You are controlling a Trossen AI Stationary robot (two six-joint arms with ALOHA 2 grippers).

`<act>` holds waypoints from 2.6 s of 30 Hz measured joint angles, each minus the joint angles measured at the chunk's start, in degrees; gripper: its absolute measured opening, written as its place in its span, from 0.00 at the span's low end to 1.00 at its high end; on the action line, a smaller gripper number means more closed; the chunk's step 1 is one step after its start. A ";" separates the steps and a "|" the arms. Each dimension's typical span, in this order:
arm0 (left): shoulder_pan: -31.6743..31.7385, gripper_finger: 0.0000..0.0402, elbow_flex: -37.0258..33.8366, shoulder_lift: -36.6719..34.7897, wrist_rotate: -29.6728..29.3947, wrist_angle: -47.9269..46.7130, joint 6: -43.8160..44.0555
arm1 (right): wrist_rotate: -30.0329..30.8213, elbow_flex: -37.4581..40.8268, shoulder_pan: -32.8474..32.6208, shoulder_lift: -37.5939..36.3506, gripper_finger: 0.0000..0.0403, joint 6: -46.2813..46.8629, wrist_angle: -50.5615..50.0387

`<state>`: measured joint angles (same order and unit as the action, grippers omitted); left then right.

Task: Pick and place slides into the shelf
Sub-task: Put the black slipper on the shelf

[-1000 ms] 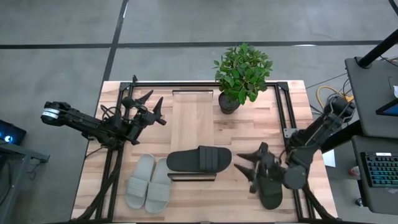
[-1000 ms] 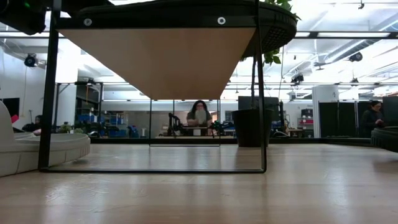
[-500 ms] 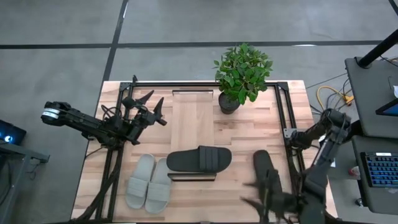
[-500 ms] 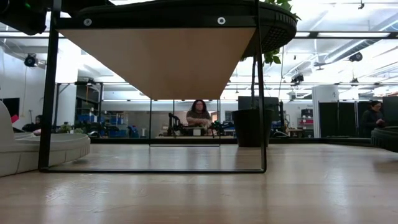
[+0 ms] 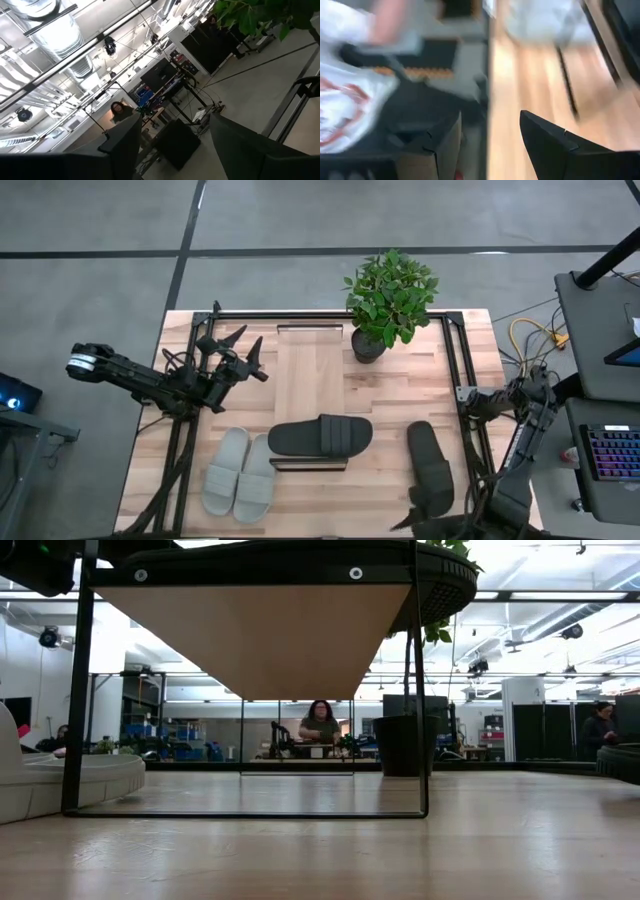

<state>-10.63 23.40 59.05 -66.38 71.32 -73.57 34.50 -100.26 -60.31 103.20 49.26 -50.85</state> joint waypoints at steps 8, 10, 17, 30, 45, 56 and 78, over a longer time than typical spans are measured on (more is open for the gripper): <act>0.00 0.55 -0.04 0.00 -0.10 -0.37 1.27 | -7.86 -10.46 -0.04 7.90 0.47 20.67 -24.53; 0.00 0.55 -0.04 0.00 -0.10 -0.36 1.25 | -7.96 -12.58 -0.04 10.09 0.46 19.99 -27.51; 0.00 0.55 -0.04 0.00 -0.04 -0.34 1.24 | -8.41 -16.45 -0.02 17.92 0.41 14.14 -36.72; 0.00 0.55 0.04 -0.04 0.44 -0.24 1.21 | -20.92 -6.84 -0.57 20.58 0.36 20.81 -39.14; 0.00 0.55 0.04 -0.13 0.44 -0.23 1.19 | -31.45 -1.96 -2.03 18.09 0.19 30.16 -39.11; -0.02 0.55 0.04 -0.13 0.42 -0.25 1.21 | -13.38 -4.98 -3.48 15.80 0.03 31.75 -39.08; -0.01 0.55 0.04 -0.13 0.39 -0.25 1.23 | 4.18 15.80 -2.80 -18.03 0.03 6.37 -6.96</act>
<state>-10.64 23.44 58.92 -65.99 71.07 -72.34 38.67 -84.46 -63.11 85.17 55.63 -57.81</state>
